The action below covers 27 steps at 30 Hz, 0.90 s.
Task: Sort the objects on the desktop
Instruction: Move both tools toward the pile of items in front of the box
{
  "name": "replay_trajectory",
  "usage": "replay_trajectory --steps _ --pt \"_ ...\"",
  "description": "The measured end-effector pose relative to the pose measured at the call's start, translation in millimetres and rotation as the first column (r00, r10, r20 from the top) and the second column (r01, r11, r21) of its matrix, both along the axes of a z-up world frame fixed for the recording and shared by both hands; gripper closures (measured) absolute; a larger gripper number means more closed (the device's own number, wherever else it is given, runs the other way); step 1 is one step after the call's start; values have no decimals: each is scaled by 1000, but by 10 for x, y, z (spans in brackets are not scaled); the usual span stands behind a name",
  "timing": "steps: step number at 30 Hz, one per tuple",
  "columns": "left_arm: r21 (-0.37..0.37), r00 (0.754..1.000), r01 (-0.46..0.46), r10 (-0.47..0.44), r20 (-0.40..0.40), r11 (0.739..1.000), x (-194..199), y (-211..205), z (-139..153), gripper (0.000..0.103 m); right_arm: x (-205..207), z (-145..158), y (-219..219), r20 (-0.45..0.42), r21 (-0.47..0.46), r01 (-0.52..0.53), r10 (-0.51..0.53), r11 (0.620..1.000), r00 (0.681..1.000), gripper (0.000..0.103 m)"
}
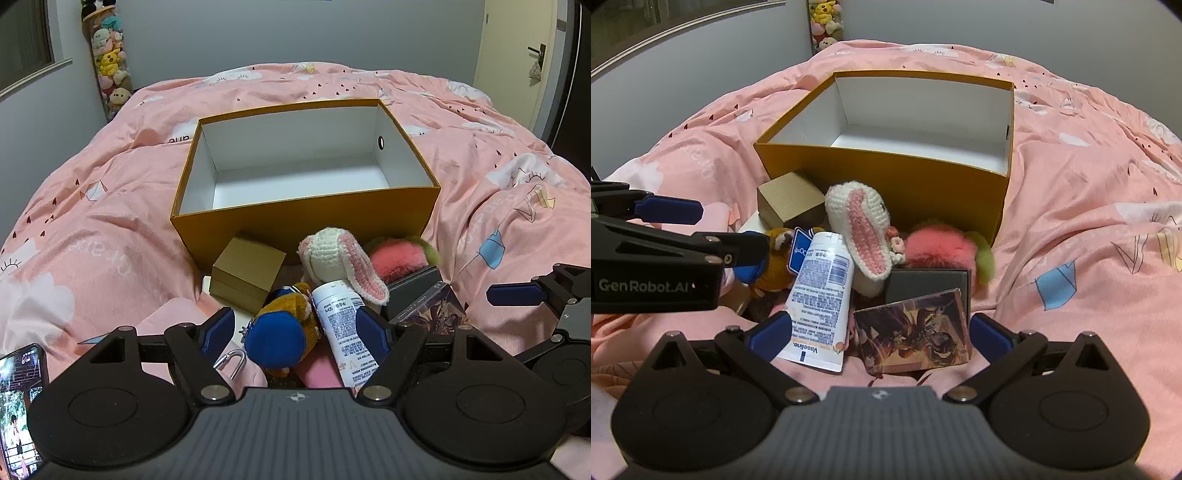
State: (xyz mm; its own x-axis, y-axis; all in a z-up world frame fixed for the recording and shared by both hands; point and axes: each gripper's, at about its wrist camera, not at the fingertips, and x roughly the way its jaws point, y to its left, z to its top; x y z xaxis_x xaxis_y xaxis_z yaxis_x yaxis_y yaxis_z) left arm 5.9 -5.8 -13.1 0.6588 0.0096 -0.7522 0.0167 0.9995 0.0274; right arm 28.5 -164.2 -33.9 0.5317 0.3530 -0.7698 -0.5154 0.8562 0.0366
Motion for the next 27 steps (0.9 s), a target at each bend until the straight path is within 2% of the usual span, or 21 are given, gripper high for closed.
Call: replay_trajectory --steps 23,27 --pt "-17 1000 18 -18 -15 1000 2 -17 -31 18 28 -43 -31 -24 9 5 -4 1000 1000 1" --pt "-37 1000 24 -25 -16 999 -1 0 -29 23 23 -44 -31 -25 13 4 -4 1000 1000 1"
